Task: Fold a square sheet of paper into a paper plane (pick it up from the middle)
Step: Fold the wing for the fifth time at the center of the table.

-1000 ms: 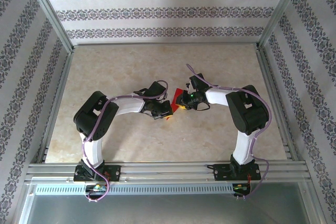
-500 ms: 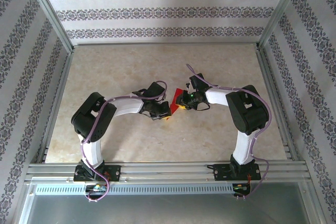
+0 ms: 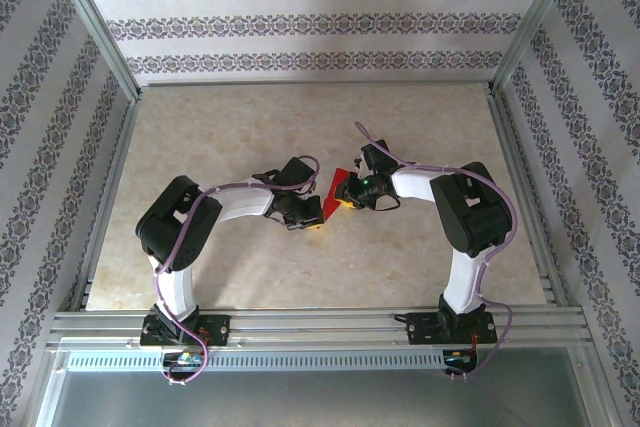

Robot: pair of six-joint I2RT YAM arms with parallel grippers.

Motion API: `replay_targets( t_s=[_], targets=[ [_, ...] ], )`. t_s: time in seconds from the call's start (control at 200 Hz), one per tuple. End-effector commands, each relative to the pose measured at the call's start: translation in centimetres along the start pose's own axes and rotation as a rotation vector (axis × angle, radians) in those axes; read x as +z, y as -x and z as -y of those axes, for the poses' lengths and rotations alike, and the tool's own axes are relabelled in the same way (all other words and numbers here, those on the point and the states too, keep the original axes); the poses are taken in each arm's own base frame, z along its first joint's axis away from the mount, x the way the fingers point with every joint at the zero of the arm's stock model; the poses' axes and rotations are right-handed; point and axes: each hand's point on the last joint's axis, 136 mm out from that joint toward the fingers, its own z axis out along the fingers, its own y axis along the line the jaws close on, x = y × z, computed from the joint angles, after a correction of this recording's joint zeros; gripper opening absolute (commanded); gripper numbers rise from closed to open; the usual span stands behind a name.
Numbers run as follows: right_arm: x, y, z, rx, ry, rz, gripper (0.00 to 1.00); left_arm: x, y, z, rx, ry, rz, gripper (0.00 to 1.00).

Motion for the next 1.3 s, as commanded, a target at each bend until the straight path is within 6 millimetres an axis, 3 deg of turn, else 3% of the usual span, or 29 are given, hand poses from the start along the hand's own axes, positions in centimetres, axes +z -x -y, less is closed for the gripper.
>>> replay_targets(
  t_s=[0.0,0.12,0.365,0.54,0.605,0.765,0.839,0.914,1.174,1.294],
  targets=[
    [1.2,-1.3,5.1,0.066,-0.161,-0.038,0.24,-0.5,-1.9,-0.7,0.006,0.055,-0.058,0.11],
    [1.2,-1.4,5.2,0.069,-0.162,-0.041,0.24,-1.1,-1.8,0.4,0.007,0.006,-0.040,0.11],
    [1.3,-1.4,5.3,0.072,-0.163,-0.043,0.24,1.4,-4.1,-3.0,-0.040,0.092,-0.126,0.11],
    [1.3,-1.5,5.3,0.073,-0.163,-0.044,0.24,1.5,-4.6,-4.5,-0.033,0.160,-0.150,0.11],
    [1.3,-1.4,5.2,0.071,-0.159,-0.042,0.24,0.8,-4.0,-3.6,-0.013,0.142,-0.130,0.10],
    [1.2,-1.3,5.1,0.069,-0.158,-0.040,0.24,-2.9,-1.2,2.1,0.062,-0.011,0.001,0.11],
    [1.2,-1.4,5.1,0.070,-0.159,-0.041,0.24,-4.0,-0.3,3.2,0.074,-0.036,0.050,0.12],
    [1.2,-1.4,5.1,0.070,-0.159,-0.041,0.24,-4.0,-0.2,3.3,0.068,-0.045,0.061,0.12],
    [1.3,-1.4,5.1,0.069,-0.157,-0.042,0.24,-1.0,-1.6,1.7,0.022,-0.025,0.005,0.11],
    [1.3,-1.4,5.2,0.071,-0.158,-0.042,0.24,0.1,-2.2,0.0,0.008,0.038,-0.009,0.11]
  ],
)
